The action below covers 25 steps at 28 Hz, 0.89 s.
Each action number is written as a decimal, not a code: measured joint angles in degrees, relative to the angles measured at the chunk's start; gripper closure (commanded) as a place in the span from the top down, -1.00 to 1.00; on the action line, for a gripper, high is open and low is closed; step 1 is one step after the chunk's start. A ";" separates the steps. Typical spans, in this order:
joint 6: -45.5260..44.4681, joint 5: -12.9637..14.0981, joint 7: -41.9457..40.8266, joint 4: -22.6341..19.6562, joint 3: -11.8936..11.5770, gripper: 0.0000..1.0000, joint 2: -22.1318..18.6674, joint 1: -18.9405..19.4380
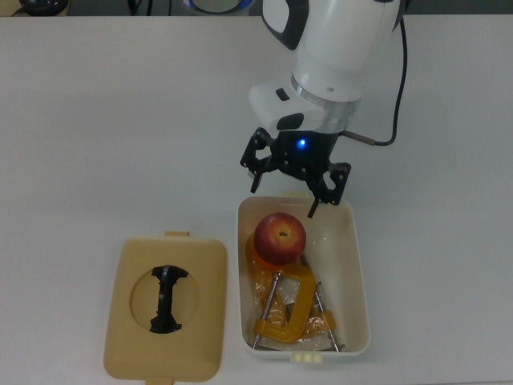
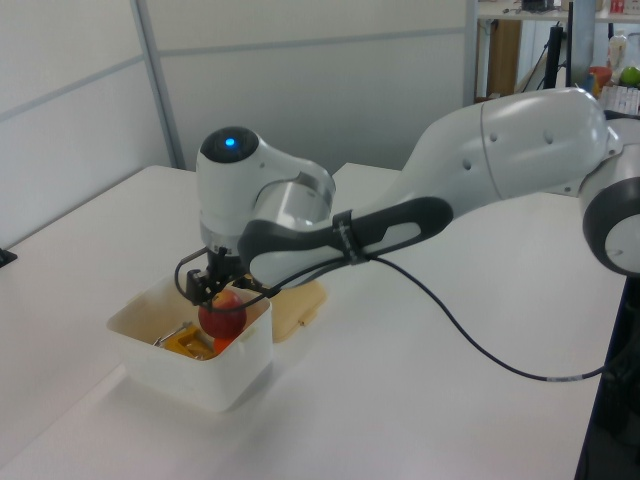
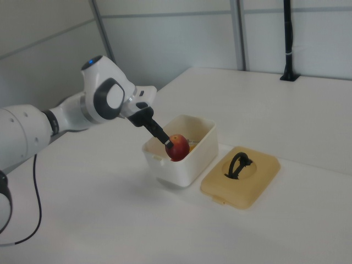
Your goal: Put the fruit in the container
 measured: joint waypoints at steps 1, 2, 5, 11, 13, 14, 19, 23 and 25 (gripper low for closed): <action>-1.97 0.85 -2.22 -0.15 -0.01 1.00 -0.81 0.00; -4.92 2.62 -5.77 -0.39 -0.09 1.00 -2.08 -0.02; -12.55 6.85 -14.65 -0.80 -0.42 1.00 -4.91 -0.15; -25.07 10.06 -27.88 -1.61 -2.36 1.00 -10.30 -0.88; -27.67 10.27 -31.39 -2.17 -3.24 1.00 -12.05 -1.05; -28.46 10.29 -32.48 -2.35 -3.59 1.00 -12.64 -1.11; -30.44 10.68 -35.90 -3.05 -4.92 1.00 -15.05 -1.30; -30.45 10.99 -36.01 -3.62 -5.10 1.00 -15.89 -1.52; -30.46 11.65 -36.01 -3.79 -5.11 1.00 -15.98 -1.89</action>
